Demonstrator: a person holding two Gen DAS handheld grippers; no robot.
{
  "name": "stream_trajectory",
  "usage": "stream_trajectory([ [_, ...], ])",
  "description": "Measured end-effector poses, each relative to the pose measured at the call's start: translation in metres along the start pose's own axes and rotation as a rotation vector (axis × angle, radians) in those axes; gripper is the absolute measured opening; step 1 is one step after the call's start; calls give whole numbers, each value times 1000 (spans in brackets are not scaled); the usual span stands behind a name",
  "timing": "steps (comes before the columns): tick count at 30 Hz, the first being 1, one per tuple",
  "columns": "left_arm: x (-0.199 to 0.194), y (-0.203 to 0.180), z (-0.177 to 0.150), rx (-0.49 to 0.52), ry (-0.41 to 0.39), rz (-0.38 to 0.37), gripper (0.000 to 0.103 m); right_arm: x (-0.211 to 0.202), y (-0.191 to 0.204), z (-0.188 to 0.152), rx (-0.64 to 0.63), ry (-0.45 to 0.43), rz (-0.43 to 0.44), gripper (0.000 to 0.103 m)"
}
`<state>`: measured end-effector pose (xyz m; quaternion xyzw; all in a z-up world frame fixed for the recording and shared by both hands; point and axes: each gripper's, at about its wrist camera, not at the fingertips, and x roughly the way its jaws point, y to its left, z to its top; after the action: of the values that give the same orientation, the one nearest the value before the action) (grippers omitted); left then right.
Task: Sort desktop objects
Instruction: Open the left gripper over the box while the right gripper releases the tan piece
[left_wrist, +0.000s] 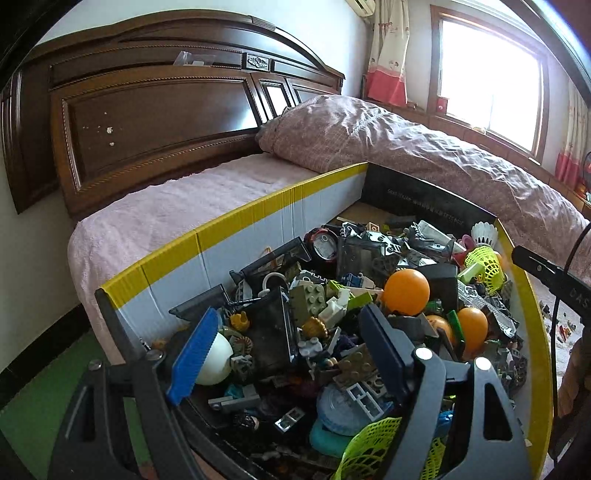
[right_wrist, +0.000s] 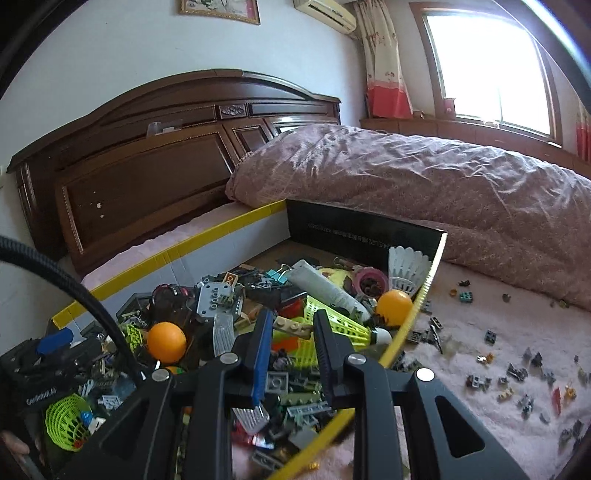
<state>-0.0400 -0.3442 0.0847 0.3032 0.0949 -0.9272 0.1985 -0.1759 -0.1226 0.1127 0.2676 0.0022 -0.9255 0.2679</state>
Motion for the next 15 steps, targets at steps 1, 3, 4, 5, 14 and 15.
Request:
stream_trajectory([
  [1,0,0,0,0,0,0,80,2,0,1,3,6,16,24],
  [3,0,0,0,0,0,0,80,2,2,1,2,6,30,33],
  [4,0,0,0,1,2,3,80,-1,3,-1,-5,-3,25,46],
  [5,0,-1,0,2,4,6,80,-3,4,-2,-8,-13,20,56],
  [14,0,-2,1,11,7,10,88,-23,1,-13,31,-9,44,62],
  [15,-1,-2,1,13,5,11,92,-29,-1,-15,46,-7,52,65],
])
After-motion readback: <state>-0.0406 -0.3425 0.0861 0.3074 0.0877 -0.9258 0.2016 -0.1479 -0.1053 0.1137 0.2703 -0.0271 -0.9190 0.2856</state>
